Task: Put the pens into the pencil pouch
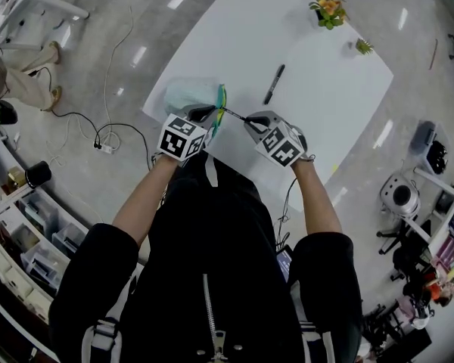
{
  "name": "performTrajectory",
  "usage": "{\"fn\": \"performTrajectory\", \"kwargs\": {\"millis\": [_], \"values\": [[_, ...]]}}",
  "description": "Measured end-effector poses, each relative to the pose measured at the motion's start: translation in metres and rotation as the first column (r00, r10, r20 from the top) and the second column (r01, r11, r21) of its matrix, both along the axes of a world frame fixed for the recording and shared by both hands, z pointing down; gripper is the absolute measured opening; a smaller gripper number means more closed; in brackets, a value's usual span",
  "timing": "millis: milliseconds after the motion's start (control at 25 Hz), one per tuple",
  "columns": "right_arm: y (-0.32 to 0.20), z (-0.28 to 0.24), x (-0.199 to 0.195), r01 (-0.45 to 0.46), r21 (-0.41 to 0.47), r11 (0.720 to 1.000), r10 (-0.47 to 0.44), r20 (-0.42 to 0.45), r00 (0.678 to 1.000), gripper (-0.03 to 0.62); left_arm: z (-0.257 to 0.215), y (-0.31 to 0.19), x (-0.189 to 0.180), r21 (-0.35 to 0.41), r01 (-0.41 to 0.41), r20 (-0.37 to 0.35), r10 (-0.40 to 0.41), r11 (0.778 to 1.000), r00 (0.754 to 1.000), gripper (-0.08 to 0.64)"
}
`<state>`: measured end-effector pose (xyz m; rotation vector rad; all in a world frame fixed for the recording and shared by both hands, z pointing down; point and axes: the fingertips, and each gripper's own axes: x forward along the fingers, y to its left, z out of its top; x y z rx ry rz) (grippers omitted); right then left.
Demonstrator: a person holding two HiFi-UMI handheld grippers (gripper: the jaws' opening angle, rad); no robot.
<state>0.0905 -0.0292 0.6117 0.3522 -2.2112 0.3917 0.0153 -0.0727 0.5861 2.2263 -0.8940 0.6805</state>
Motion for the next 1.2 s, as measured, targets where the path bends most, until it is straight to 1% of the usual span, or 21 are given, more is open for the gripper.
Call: {"fn": "performTrajectory", "kwargs": {"millis": [640, 1000, 1200], "values": [[-0.020, -0.006, -0.045, 0.056, 0.017, 0.998, -0.057, 0.042, 0.998, 0.040, -0.009, 0.003, -0.001, -0.007, -0.034, -0.022, 0.034, 0.999, 0.999, 0.035], [-0.026, -0.007, -0.063, 0.082, 0.034, 0.996, -0.083, 0.046, 0.995, 0.040, -0.011, 0.004, -0.001, -0.014, -0.047, -0.044, 0.047, 0.999, 0.998, 0.035], [-0.029, -0.008, -0.070, 0.098, 0.047, 0.994, -0.100, 0.049, 0.994, 0.040, -0.015, 0.004, 0.001, -0.015, -0.061, -0.068, 0.060, 0.998, 0.996, 0.035]]}}
